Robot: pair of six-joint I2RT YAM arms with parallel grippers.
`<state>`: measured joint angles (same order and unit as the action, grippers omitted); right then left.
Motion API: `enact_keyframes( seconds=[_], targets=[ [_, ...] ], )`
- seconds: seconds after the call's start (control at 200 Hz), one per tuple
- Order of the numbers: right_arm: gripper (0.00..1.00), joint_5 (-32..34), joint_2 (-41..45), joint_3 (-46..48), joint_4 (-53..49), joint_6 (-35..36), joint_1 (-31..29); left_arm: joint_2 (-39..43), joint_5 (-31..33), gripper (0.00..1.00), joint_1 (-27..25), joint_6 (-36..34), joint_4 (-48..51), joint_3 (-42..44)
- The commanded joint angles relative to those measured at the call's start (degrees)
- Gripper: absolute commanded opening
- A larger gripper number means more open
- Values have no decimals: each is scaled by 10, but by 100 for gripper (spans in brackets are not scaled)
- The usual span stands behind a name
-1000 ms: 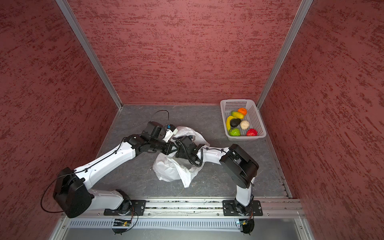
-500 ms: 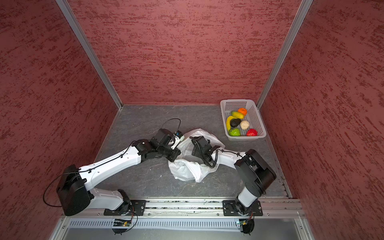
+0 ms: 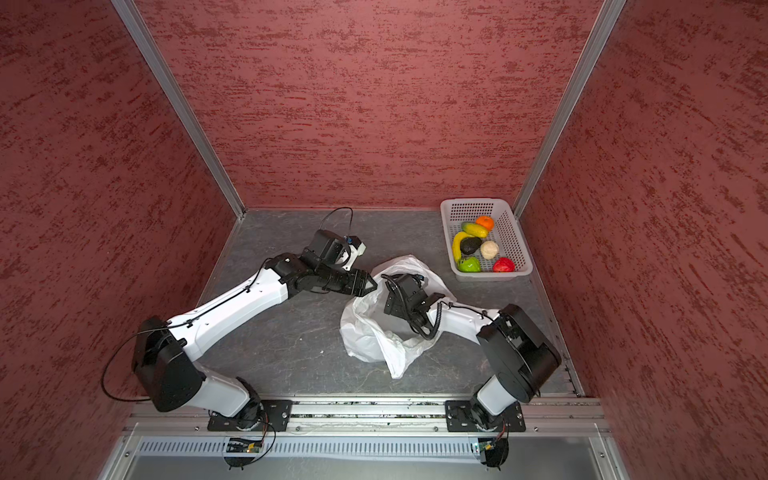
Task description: Untie the knot of the plastic bag and take out the fruit
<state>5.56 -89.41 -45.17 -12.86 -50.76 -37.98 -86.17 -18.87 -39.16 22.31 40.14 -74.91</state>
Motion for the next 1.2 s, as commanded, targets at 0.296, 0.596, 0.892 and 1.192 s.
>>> enact_keyframes(
  seconds=[0.296,0.596,0.892,1.192],
  targets=[
    [94,26,36,33,10,-117,0,-9,-59,88,-68,123,104,-8],
    [94,41,85,68,21,-147,-21,-33,31,16,-117,171,101,13],
    [96,26,163,106,-20,-116,-24,-3,111,0,-146,97,151,39],
    [97,-25,246,150,1,-93,-39,43,115,0,-164,35,86,111]
  ],
)
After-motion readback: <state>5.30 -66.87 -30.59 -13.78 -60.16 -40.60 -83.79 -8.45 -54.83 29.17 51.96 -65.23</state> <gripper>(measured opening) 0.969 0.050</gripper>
